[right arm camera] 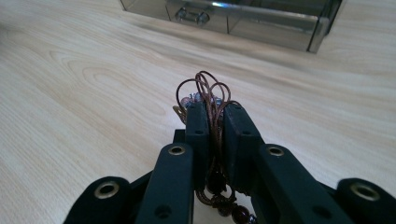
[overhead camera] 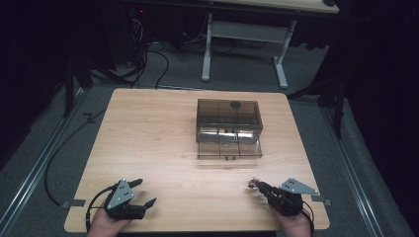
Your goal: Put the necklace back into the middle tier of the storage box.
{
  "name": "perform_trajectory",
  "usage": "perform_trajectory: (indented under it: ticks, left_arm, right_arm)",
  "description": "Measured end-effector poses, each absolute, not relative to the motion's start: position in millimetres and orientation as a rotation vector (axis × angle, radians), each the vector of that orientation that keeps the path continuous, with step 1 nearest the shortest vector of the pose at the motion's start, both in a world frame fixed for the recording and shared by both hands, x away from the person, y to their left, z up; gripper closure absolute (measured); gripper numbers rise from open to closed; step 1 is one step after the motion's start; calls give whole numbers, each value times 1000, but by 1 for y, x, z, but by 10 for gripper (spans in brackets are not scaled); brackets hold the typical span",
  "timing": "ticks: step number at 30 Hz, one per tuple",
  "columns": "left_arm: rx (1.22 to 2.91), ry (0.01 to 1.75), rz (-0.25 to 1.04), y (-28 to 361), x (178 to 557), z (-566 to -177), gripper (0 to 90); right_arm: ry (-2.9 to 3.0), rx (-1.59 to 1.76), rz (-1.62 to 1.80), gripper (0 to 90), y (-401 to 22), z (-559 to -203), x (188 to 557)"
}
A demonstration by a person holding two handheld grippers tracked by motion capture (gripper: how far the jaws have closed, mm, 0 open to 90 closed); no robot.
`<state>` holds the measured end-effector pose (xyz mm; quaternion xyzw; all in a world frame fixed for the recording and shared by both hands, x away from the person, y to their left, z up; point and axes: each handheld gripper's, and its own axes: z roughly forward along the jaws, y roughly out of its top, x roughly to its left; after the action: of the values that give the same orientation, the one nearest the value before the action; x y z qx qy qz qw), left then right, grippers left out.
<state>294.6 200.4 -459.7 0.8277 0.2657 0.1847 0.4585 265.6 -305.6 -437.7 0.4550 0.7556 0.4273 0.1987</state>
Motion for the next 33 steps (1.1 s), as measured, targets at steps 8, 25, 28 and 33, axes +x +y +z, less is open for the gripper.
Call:
perform_trajectory:
  ticks: [8, 25, 28, 33]
  left_arm:
    - [2039, 655, 455, 200, 295, -460, 194]
    - [2042, 655, 453, 200, 295, -460, 194]
    - [2042, 655, 454, 200, 295, -460, 194]
    - [2040, 658, 458, 200, 295, -460, 194]
  right_arm:
    - [2111, 1319, 1148, 814, -309, -446, 269]
    - [2123, 1349, 1105, 683, -304, -447, 273]
    - [2081, 1340, 1135, 681, -307, -441, 268]
    - [2022, 1367, 1124, 792, -317, -436, 268]
